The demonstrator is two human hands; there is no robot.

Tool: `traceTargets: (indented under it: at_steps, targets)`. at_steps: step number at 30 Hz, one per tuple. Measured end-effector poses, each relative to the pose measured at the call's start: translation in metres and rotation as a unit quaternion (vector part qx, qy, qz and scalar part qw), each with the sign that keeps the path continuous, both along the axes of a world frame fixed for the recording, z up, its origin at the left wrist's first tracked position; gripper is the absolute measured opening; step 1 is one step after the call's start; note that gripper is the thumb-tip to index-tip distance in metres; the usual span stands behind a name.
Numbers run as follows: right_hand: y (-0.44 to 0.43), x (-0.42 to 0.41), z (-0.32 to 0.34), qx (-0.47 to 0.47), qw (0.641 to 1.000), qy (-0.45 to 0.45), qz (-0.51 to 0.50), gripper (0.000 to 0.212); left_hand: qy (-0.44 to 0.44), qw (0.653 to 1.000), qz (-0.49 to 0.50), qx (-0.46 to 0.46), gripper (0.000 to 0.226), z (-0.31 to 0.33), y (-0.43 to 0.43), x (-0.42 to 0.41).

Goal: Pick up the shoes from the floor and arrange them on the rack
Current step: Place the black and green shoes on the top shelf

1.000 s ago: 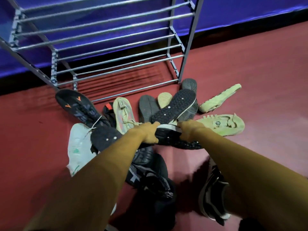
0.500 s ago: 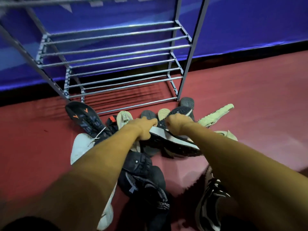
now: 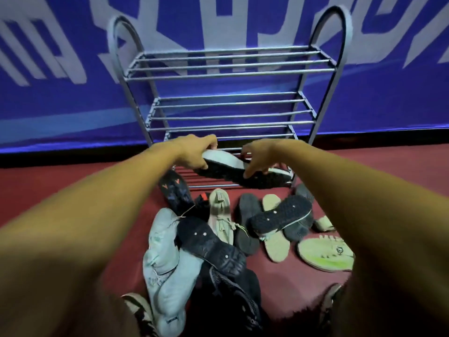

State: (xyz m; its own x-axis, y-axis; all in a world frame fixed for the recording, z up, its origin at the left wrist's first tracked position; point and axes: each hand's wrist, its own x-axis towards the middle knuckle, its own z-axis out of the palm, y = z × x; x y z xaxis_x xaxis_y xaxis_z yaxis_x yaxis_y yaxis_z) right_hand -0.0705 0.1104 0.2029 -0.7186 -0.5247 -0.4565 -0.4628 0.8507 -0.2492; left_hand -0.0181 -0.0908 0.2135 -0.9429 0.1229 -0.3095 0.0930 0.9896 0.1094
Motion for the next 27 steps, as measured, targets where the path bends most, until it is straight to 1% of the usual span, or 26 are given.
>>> traceTargets:
  at_steps: [1,3,4,6,8,11,14,17,19,21,23,25,27]
  targets:
    - [-0.006,0.001,0.006,-0.006,0.999,0.031,0.008,0.046,0.012,1.0,0.009,0.006,0.045,0.003,-0.006,0.004]
    - [-0.022,0.003,0.016,0.001,0.995,0.091,0.035,0.029,0.028,0.999,0.025,0.025,0.043,0.004,-0.019,0.013]
    - [-0.03,0.003,0.019,0.006,0.992,0.116,0.046,0.025,0.033,0.998,0.032,0.037,0.042,0.003,-0.024,0.017]
    - [-0.043,0.004,0.021,0.015,0.987,0.148,0.068,0.034,0.033,0.996,0.049,0.068,0.042,0.002,-0.036,0.024]
    - [-0.047,0.006,0.026,0.018,0.98,0.177,0.083,0.036,0.013,0.992,0.07,0.104,0.042,0.004,-0.044,0.029]
    - [-0.044,0.013,0.037,0.006,0.97,0.23,0.083,0.024,-0.022,0.977,0.076,0.198,0.044,0.018,-0.048,0.035]
    - [-0.042,0.018,0.047,-0.032,0.956,0.283,0.069,0.019,-0.026,0.947,0.106,0.302,0.052,0.035,-0.046,0.045]
    - [-0.039,0.02,0.057,-0.059,0.944,0.32,0.059,0.028,-0.024,0.921,0.159,0.354,0.058,0.041,-0.046,0.048]
    - [-0.039,0.021,0.064,-0.077,0.936,0.339,0.062,0.032,-0.026,0.901,0.199,0.384,0.068,0.04,-0.048,0.046]
    - [-0.041,0.022,0.067,-0.095,0.927,0.359,0.057,0.032,-0.008,0.895,0.223,0.387,0.081,0.036,-0.052,0.04]
    - [-0.045,0.023,0.069,-0.111,0.916,0.382,0.046,0.032,0.029,0.893,0.237,0.382,0.091,0.034,-0.055,0.033]
    - [-0.049,0.024,0.07,-0.123,0.904,0.408,0.043,0.034,0.041,0.88,0.246,0.404,0.091,0.033,-0.058,0.028]
    - [-0.053,0.024,0.072,-0.132,0.889,0.437,0.049,0.037,0.033,0.855,0.239,0.458,0.079,0.034,-0.061,0.029]
